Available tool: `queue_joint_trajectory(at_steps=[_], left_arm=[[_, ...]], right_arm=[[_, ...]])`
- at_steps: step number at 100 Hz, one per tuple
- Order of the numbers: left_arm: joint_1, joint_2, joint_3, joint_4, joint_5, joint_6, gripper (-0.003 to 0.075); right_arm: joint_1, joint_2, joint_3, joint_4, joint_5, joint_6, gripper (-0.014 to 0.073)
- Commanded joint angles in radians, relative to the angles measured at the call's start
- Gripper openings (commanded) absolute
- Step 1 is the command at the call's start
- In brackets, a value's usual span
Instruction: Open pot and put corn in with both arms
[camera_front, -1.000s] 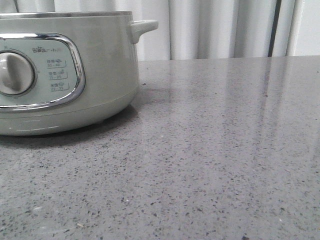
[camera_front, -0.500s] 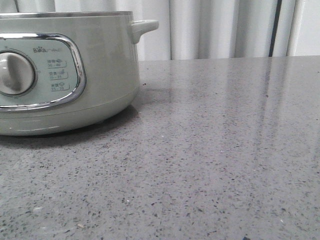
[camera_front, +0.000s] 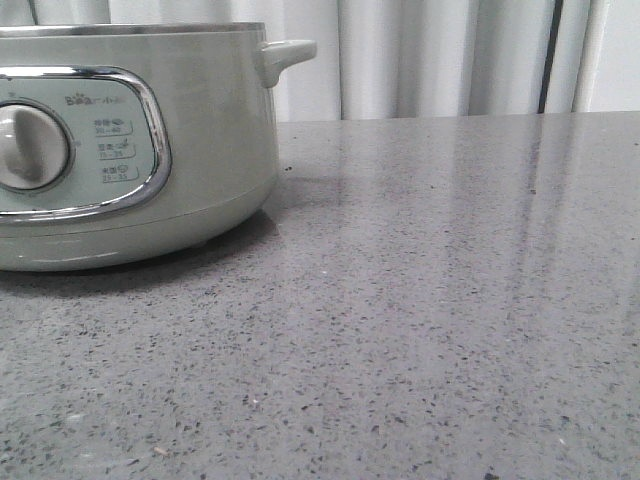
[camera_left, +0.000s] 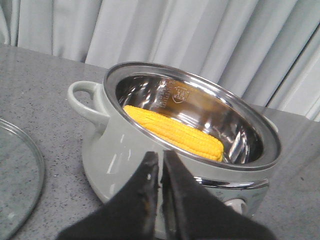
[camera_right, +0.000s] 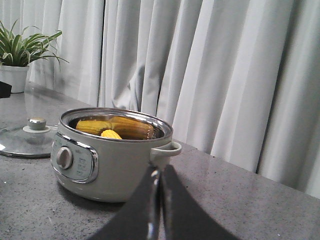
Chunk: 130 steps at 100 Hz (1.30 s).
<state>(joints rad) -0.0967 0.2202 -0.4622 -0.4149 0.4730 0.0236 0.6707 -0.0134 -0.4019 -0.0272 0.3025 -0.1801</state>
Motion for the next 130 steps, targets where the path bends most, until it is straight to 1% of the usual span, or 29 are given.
queue_joint_trajectory(at_steps=[1, 17, 29, 42, 59, 65, 68, 80, 130], left_arm=[[-0.007, 0.011, 0.001, 0.064, -0.125, 0.001, -0.0020], [-0.007, 0.011, 0.147, 0.213, -0.295, 0.001, -0.0020], [-0.007, -0.007, 0.253, 0.337, -0.381, 0.001, -0.0020], [-0.007, -0.085, 0.361, 0.354, -0.442, 0.001, -0.0020], [-0.007, -0.251, 0.463, 0.354, -0.432, 0.001, -0.0020], [-0.007, -0.252, 0.485, 0.346, -0.427, 0.001, -0.0020], [-0.007, -0.241, 0.485, 0.346, -0.396, 0.001, -0.0020], [-0.007, -0.247, 0.485, 0.346, -0.201, 0.001, -0.0020], [-0.007, -0.253, 0.485, 0.346, -0.205, 0.001, -0.0020]], right_arm=[[-0.005, -0.009, -0.022, -0.009, -0.084, -0.006, -0.0043], [-0.005, -0.009, -0.022, -0.009, -0.084, -0.006, -0.0043], [-0.005, -0.009, -0.022, -0.009, -0.084, -0.006, -0.0043], [-0.005, -0.009, -0.022, -0.009, -0.084, -0.006, -0.0043], [-0.005, -0.009, -0.022, -0.009, -0.084, -0.006, -0.0043], [-0.005, -0.009, -0.022, -0.009, -0.084, -0.006, -0.0043], [-0.005, -0.009, -0.022, -0.009, -0.084, -0.006, -0.0043], [-0.005, -0.009, -0.022, -0.009, -0.084, -0.006, -0.0043], [-0.005, -0.009, -0.022, -0.009, -0.084, -0.006, -0.0043]])
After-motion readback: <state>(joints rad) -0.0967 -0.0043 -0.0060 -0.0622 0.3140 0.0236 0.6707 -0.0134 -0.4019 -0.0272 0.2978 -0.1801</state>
